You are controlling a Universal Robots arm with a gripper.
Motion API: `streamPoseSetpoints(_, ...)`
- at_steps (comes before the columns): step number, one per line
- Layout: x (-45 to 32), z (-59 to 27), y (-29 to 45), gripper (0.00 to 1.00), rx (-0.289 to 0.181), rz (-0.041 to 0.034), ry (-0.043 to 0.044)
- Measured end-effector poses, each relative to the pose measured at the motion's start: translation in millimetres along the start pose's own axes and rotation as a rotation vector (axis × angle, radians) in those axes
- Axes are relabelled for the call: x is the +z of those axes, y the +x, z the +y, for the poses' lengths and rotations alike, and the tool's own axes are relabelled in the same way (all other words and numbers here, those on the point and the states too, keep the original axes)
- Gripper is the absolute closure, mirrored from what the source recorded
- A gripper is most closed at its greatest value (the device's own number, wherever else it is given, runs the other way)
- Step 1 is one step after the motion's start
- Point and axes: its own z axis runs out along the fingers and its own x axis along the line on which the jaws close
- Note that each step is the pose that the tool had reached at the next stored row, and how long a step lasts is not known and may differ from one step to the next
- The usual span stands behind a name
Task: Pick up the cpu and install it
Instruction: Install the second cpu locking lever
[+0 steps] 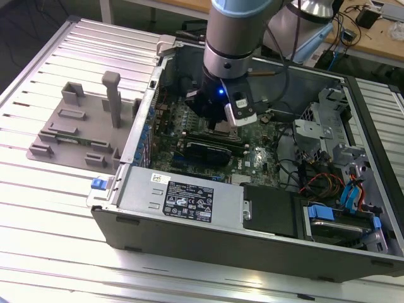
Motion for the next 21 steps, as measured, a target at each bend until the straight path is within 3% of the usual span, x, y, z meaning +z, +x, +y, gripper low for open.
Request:
streamPoseSetpoints(6,1.9,3.1,-26.2,0.89,0.000,0.0024,0.0002)
streamPoseSetpoints(11,4.6,22.8,-28.3,0.89,0.000,0.0022,0.0084)
streamPoseSetpoints(14,5.3,30.4,-28.2,0.89,-0.001,0.0025,0.0282)
streamPoseSetpoints(16,4.0,36.3,-28.2,0.89,-0.003,0.0045,0.0649)
streamPoseSetpoints(18,3.2,37.9,-28.3,0.89,-0.004,0.0044,0.0740)
streamPoseSetpoints(21,1.2,39.2,-28.5,0.89,-0.004,0.0044,0.0766)
